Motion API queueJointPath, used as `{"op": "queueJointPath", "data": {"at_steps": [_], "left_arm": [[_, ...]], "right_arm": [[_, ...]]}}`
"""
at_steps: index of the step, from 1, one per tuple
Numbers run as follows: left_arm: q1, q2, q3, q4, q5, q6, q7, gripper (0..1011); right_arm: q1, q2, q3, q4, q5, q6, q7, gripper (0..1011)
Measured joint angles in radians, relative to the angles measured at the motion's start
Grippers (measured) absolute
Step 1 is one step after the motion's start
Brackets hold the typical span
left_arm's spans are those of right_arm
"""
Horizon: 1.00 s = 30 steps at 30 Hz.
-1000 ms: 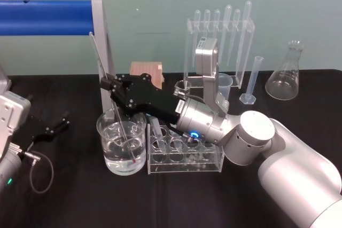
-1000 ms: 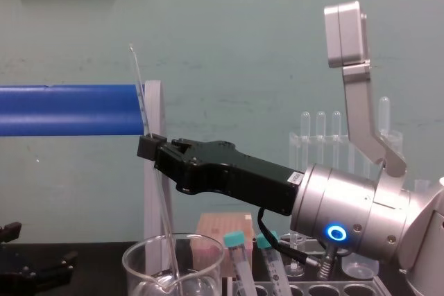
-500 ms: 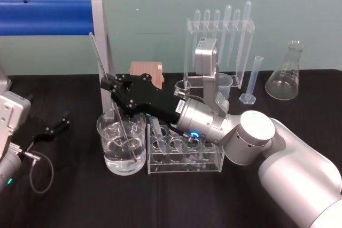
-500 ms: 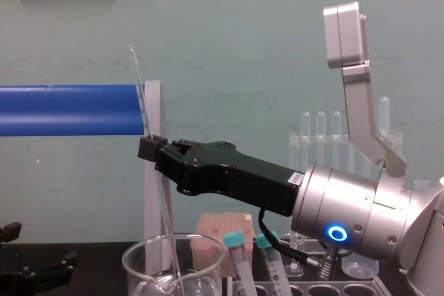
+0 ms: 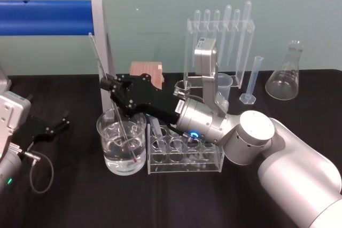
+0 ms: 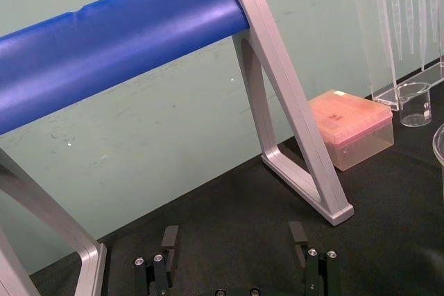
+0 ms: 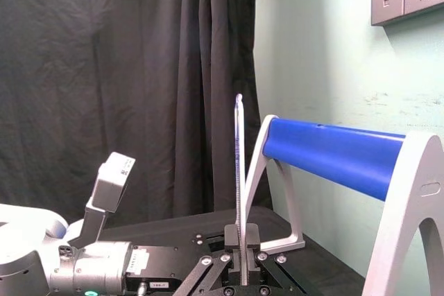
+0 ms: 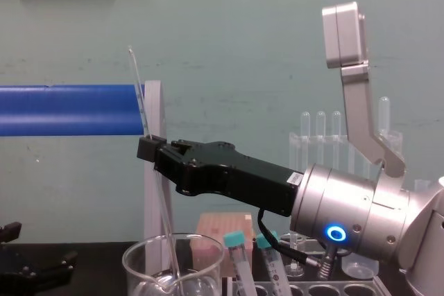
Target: Hold the thermometer with one hand and immerse one end into the beaker, then reinsert it into the test tube rack.
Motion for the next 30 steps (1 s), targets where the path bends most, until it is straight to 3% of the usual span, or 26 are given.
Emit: {"op": "queueJointPath", "data": {"at_steps": [30], "left_arm": [[0.000, 0.000, 0.000, 0.000, 0.000, 0.000, 0.000, 1008]], "right_arm": [[0.003, -0.003, 0.001, 0.008, -0.001, -0.001, 0.001, 55]]}}
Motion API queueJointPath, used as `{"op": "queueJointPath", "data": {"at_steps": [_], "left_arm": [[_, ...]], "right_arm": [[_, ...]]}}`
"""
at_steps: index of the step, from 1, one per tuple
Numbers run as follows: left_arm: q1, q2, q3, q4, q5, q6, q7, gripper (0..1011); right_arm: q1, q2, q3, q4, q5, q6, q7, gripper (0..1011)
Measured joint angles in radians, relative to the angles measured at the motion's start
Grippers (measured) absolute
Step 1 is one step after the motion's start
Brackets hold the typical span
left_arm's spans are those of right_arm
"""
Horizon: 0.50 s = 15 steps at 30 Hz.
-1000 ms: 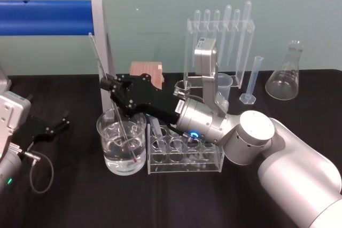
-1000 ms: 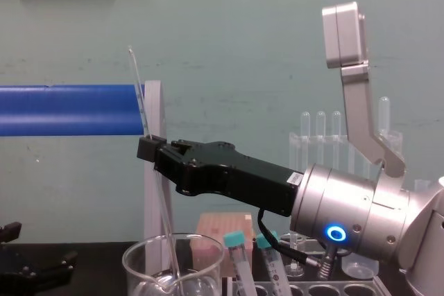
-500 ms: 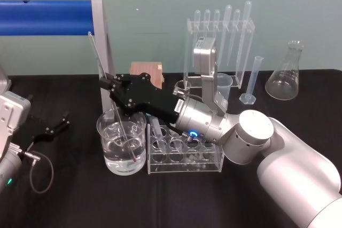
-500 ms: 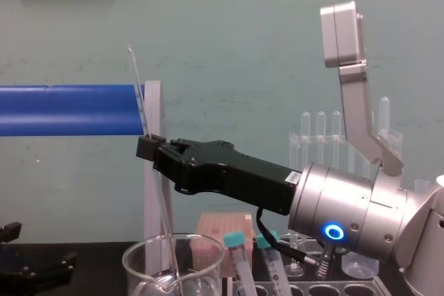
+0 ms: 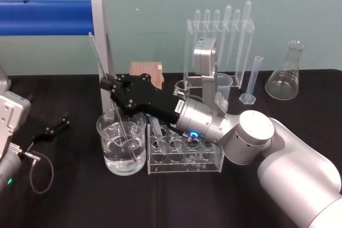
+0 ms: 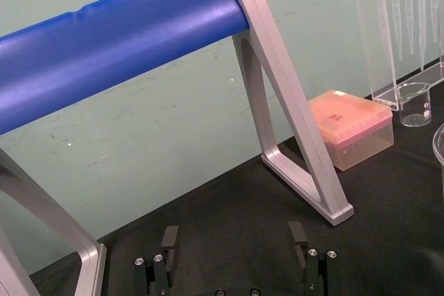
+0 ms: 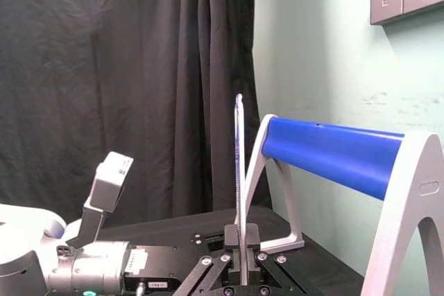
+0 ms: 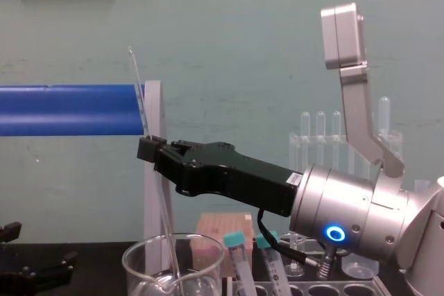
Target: Hold the thermometer with one hand and immerse one end into the beaker, then reinsert it into the test tube rack.
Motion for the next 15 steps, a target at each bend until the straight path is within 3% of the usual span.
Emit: {"op": "queueJointPath", "data": {"at_steps": [15], "left_arm": [[0.000, 0.000, 0.000, 0.000, 0.000, 0.000, 0.000, 1008]], "right_arm": [[-0.001, 0.002, 0.002, 0.001, 0.004, 0.000, 0.003, 55]]}}
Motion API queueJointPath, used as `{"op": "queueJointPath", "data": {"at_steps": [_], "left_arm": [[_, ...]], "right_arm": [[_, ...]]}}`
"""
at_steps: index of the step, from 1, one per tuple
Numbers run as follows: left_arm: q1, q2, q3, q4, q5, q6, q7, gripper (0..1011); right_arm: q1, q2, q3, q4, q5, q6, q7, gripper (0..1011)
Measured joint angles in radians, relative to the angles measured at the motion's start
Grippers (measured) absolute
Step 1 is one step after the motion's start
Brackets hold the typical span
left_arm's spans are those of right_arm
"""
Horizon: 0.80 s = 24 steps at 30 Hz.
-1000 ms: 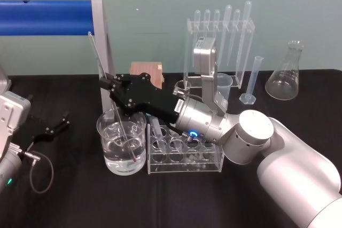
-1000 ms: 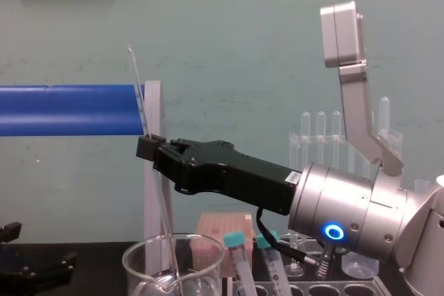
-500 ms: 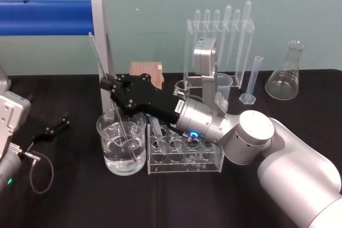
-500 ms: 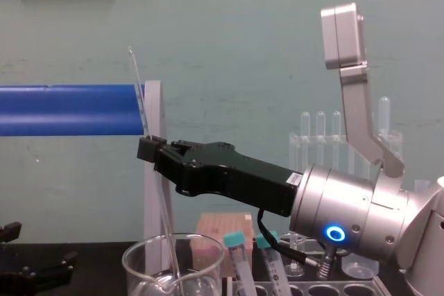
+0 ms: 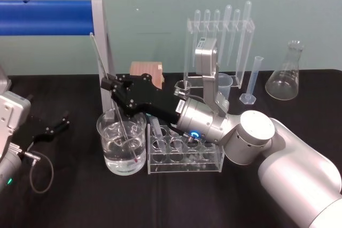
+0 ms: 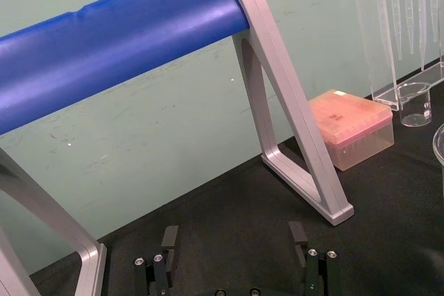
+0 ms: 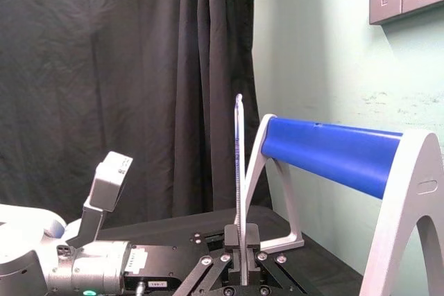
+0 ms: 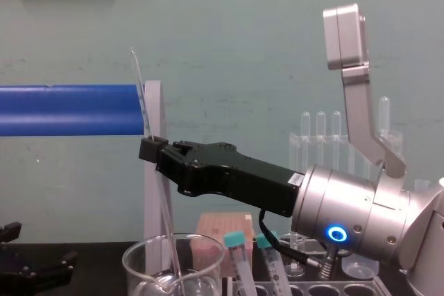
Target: Hold the thermometer with one hand and immerse one end into the beaker, then reinsert it into the test tube rack.
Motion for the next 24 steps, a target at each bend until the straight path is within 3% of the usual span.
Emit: {"op": "queueJointPath", "data": {"at_steps": [17, 24], "left_arm": [[0.000, 0.000, 0.000, 0.000, 0.000, 0.000, 0.000, 1008], [0.000, 0.000, 0.000, 0.000, 0.000, 0.000, 0.000, 1008]], "right_arm": [[0.000, -0.002, -0.001, -0.001, 0.002, 0.002, 0.003, 55], [0.000, 0.018, 0.031, -0.093, 0.042, 0.009, 0.006, 55]]}}
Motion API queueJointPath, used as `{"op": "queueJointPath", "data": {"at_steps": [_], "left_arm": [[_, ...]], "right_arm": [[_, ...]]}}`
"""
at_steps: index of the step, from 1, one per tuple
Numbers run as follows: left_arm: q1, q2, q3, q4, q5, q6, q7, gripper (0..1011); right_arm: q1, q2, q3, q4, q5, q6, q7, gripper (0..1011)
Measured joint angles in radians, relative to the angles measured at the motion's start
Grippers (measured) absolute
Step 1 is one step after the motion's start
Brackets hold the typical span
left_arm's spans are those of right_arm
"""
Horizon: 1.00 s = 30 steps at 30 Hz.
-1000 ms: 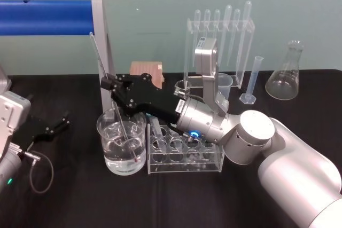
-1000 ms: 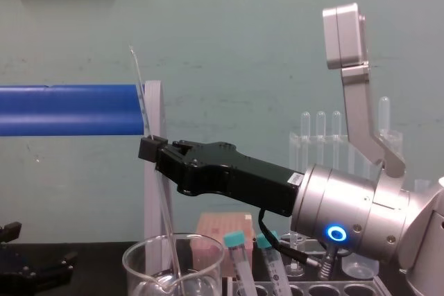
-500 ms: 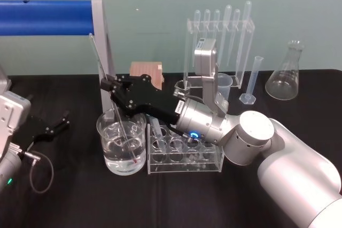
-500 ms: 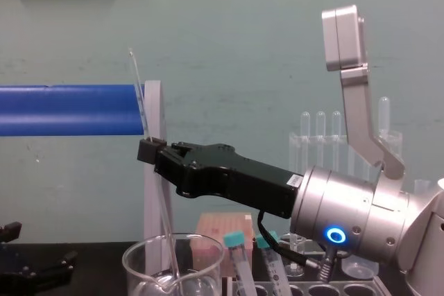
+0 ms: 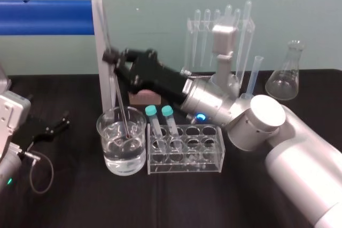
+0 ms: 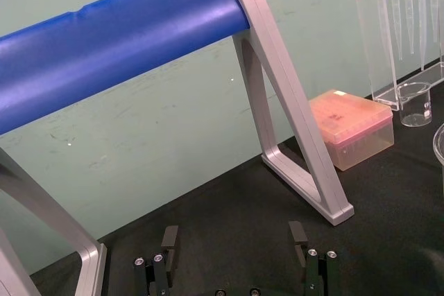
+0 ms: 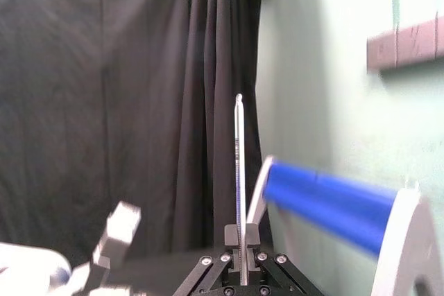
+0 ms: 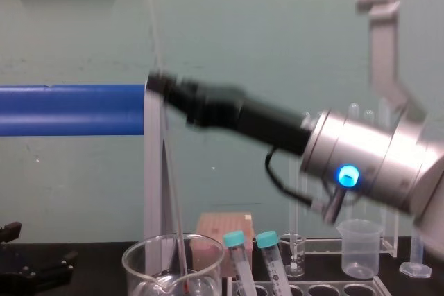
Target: Hold the thermometer with one hand and immerse one end into the beaker, then reinsert it into the test tube rack.
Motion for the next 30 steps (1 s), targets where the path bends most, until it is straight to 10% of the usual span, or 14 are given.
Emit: {"op": "queueJointPath", "data": {"at_steps": [17, 30], "left_arm": [[0.000, 0.000, 0.000, 0.000, 0.000, 0.000, 0.000, 1008], [0.000, 0.000, 0.000, 0.000, 0.000, 0.000, 0.000, 1008]], "right_arm": [[-0.163, 0.226, 0.210, -0.427, 0.090, -0.017, -0.150, 55], [-0.339, 0.320, 0.247, -0.493, 0.061, 0.065, -0.234, 55]]}}
